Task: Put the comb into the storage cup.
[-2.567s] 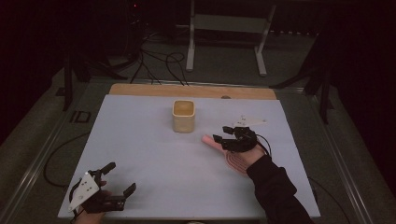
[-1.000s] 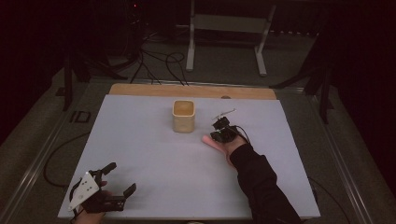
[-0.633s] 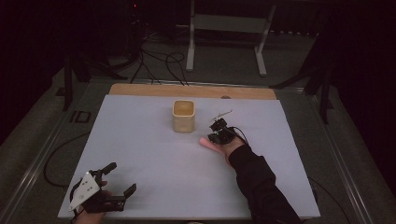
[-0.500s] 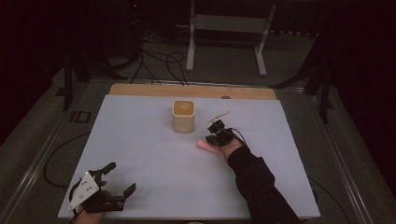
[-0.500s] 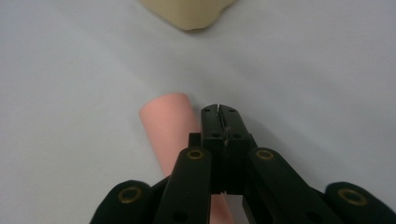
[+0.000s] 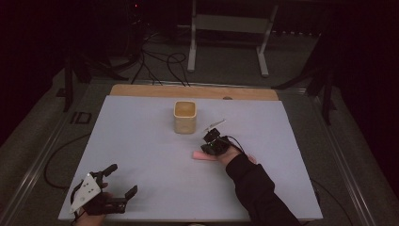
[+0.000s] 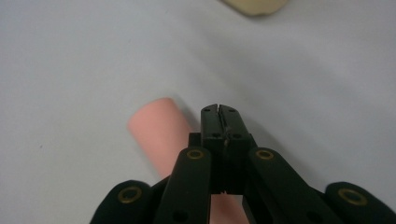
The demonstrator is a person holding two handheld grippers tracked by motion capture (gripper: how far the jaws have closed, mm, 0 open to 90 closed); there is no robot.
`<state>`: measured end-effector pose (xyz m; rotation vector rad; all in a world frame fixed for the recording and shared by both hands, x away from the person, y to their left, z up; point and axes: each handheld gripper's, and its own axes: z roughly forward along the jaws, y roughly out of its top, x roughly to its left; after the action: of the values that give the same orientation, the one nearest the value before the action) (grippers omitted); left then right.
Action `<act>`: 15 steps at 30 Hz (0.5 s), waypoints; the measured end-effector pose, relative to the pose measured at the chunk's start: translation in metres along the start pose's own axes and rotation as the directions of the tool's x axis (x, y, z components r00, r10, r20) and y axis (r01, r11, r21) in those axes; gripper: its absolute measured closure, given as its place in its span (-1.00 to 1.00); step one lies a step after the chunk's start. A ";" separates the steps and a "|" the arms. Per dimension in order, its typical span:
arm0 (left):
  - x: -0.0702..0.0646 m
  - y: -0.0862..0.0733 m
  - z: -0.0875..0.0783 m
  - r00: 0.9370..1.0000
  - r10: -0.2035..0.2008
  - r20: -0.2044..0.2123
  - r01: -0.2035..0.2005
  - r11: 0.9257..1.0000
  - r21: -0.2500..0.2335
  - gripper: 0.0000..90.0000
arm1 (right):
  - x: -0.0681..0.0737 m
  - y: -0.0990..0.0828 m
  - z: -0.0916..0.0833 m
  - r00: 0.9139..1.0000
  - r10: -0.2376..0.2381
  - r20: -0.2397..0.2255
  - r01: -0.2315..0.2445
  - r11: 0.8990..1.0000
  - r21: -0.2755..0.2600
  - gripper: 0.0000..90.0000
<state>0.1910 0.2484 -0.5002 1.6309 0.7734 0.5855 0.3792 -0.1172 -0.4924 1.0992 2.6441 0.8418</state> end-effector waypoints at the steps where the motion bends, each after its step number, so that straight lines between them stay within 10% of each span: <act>1: 0.000 0.000 0.000 1.000 0.001 -0.001 -0.001 1.000 0.001 -0.99 | 0.003 -0.002 0.002 1.000 -0.005 -0.005 0.005 1.000 0.008 1.00; 15: 0.000 0.000 0.000 1.000 0.000 -0.004 0.000 1.000 0.006 -0.99 | 0.035 -0.022 -0.005 0.994 -0.087 -0.065 0.090 0.995 0.042 1.00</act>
<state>0.1909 0.2482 -0.5006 1.6363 0.7789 0.5875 0.3393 -0.1074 -0.4981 0.9726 2.7530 0.8167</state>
